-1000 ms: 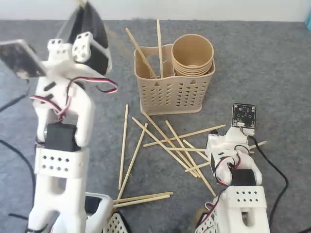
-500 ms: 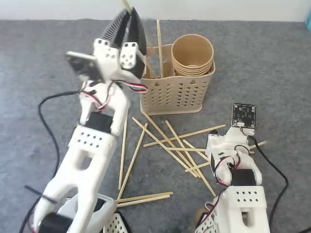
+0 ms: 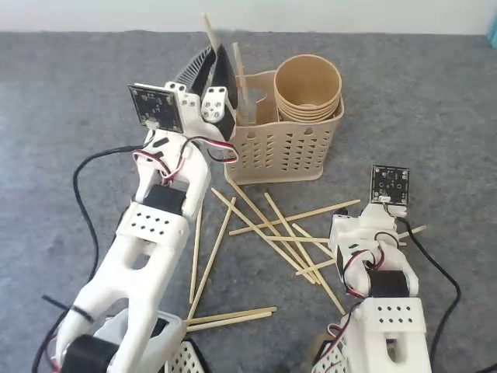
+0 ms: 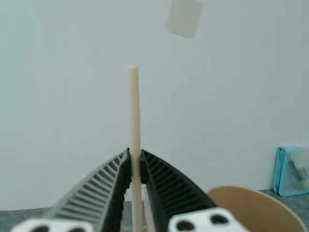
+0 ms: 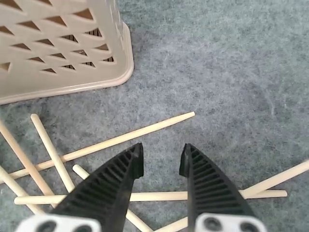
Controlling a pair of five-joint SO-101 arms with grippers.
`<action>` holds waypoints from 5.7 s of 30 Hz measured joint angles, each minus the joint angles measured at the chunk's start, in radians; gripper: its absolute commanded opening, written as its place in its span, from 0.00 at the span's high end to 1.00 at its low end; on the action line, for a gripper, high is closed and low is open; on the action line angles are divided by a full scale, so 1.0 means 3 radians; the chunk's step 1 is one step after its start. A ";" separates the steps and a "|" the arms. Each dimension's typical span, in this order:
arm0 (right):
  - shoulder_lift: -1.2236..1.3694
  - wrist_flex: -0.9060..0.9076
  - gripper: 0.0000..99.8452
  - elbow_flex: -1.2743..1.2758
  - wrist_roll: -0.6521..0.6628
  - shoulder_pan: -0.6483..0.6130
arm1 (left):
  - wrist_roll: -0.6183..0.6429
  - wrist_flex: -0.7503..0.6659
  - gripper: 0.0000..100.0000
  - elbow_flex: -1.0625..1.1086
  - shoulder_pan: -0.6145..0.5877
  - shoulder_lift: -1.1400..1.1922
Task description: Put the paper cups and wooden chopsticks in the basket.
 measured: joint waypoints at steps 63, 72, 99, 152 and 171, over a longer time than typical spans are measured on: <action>0.0660 0.1575 0.86 -0.1054 0.1376 -0.3432 | -0.0578 0.3355 0.67 -0.1120 -0.4388 -0.0113; 0.2608 0.0696 0.85 -0.1504 0.1151 -0.3882 | -0.0578 0.3207 0.67 -0.1759 -0.4767 0.0941; 0.3237 0.1253 0.78 -0.2235 0.0962 -0.4199 | -0.0312 0.3207 0.67 -0.3202 -0.5145 0.2639; 0.0082 0.0629 0.99 -0.2399 0.0962 -0.2419 | -0.0312 0.4526 0.67 -0.3202 -0.4189 0.2082; 0.0082 -0.2092 0.99 -0.1504 0.0962 -0.1708 | -0.0312 0.4608 0.67 -0.1314 -0.2900 -0.0230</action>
